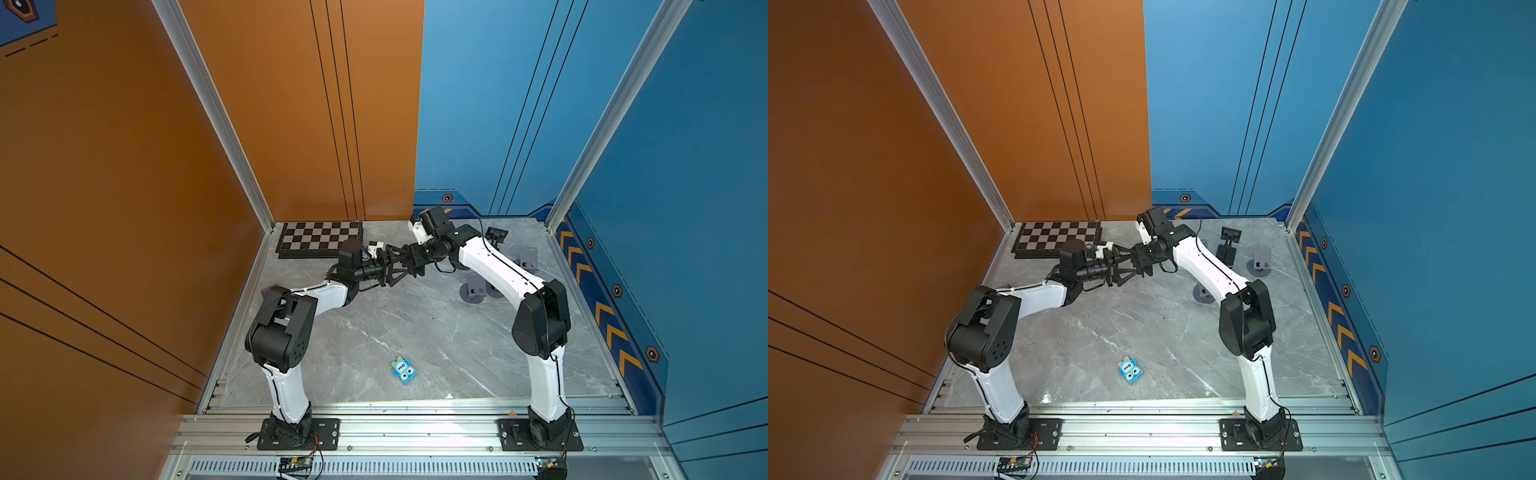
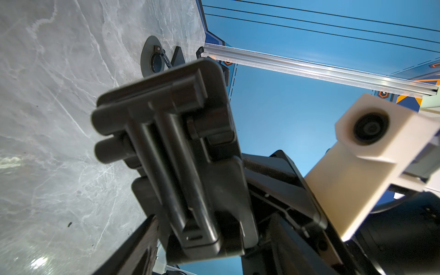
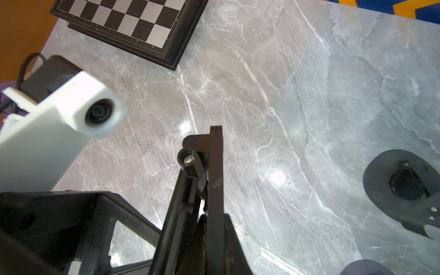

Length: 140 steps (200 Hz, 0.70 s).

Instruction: Open the phone stand

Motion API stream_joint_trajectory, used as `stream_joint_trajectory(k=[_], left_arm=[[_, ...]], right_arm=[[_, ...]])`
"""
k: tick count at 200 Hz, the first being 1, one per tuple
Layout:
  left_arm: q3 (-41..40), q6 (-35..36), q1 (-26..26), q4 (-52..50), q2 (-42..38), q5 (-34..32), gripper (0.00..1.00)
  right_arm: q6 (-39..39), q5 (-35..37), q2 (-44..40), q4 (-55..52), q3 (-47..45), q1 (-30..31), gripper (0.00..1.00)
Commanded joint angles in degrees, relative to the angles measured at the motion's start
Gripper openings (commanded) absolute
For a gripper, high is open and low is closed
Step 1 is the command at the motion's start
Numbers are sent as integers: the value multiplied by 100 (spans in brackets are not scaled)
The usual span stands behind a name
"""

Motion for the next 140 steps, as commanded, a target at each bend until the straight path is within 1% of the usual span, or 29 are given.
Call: stream_joint_trajectory(k=[1, 16, 28, 64, 81, 109, 140], left_arm=[[2, 50, -28, -16, 26, 154, 68], [-18, 50, -29, -16, 20, 149, 60], [-26, 46, -20, -12, 16, 148, 50], [-35, 50, 24, -16, -24, 145, 29], [-35, 58, 57, -16, -41, 145, 25], [-61, 68, 111, -15, -72, 159, 16], [-62, 90, 205, -16, -187, 167, 14]], right_arm=[[66, 19, -193, -16, 240, 35, 0], [100, 25, -193, -16, 236, 9, 0], [122, 21, -191, -16, 220, -29, 0], [144, 18, -191, -15, 188, -137, 0], [141, -14, -210, -16, 157, -203, 0], [145, -12, -228, -16, 122, -278, 0], [136, -3, -252, -11, 65, -362, 0]])
